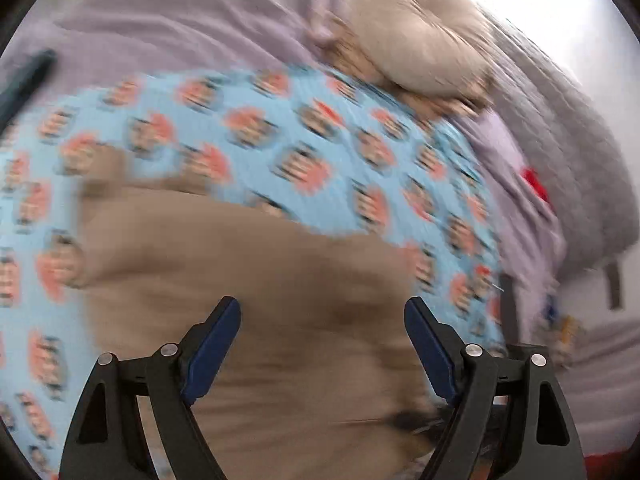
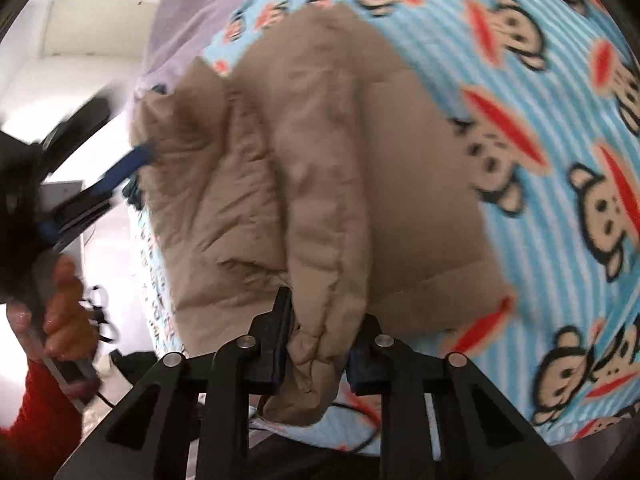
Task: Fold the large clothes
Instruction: 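Lower the jacket bundle and press it down with the left tool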
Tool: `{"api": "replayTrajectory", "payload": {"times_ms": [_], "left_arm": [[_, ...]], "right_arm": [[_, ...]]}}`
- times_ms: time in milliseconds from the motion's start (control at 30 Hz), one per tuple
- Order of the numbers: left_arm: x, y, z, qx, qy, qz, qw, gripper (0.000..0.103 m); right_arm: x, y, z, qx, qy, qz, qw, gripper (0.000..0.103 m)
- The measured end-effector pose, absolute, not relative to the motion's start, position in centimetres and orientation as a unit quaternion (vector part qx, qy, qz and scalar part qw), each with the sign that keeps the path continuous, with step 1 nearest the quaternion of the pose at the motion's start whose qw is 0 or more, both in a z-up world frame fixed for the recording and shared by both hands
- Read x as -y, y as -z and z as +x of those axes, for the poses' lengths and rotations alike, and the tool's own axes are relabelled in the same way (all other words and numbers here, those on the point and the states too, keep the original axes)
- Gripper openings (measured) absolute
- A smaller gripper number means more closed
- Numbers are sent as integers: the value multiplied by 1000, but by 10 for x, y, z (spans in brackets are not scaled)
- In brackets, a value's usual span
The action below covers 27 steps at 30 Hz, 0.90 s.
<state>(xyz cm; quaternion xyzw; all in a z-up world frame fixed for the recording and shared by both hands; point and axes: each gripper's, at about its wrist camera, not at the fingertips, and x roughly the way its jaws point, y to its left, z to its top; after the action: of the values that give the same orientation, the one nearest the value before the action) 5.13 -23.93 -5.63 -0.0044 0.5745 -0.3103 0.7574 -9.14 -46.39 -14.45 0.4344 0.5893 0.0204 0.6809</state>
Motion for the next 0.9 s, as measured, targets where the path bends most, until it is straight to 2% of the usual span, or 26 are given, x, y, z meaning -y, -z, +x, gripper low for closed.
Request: {"api": "replayTrajectory", "payload": {"times_ms": [100, 200, 333, 367, 433, 467, 533, 567, 600, 667, 767, 900], "left_arm": [[197, 75, 73, -590, 244, -18, 770, 84], [176, 109, 88, -612, 200, -39, 764, 84], [187, 136, 89, -608, 185, -15, 772, 84], [189, 138, 89, -608, 185, -13, 772, 84], [192, 138, 89, -609, 186, -12, 771, 84], [191, 138, 90, -610, 188, -13, 770, 84], [188, 138, 88, -611, 190, -15, 768, 84], [188, 136, 89, -612, 190, -17, 768, 84], [188, 135, 89, -612, 190, -18, 768, 84], [190, 134, 87, -611, 188, -17, 769, 84], [197, 131, 86, -610, 185, -18, 771, 84], [213, 131, 86, -604, 178, -8, 777, 84]], "right_arm": [[477, 160, -102, -605, 12, 398, 690, 21], [490, 178, -111, -598, 4, 453, 661, 21], [496, 164, -103, -586, -25, 457, 669, 21], [501, 154, -101, -574, -33, 457, 679, 24], [518, 132, -96, -546, -38, 453, 704, 53], [527, 123, -92, -529, -36, 456, 715, 71], [541, 119, -81, -507, -43, 467, 723, 71], [547, 124, -70, -511, -43, 466, 721, 65], [552, 129, -61, -517, -43, 461, 720, 43], [543, 153, -41, -540, -46, 451, 709, 14], [533, 192, -15, -559, -53, 465, 685, 14], [512, 207, 14, -564, -83, 450, 688, 13]]}}
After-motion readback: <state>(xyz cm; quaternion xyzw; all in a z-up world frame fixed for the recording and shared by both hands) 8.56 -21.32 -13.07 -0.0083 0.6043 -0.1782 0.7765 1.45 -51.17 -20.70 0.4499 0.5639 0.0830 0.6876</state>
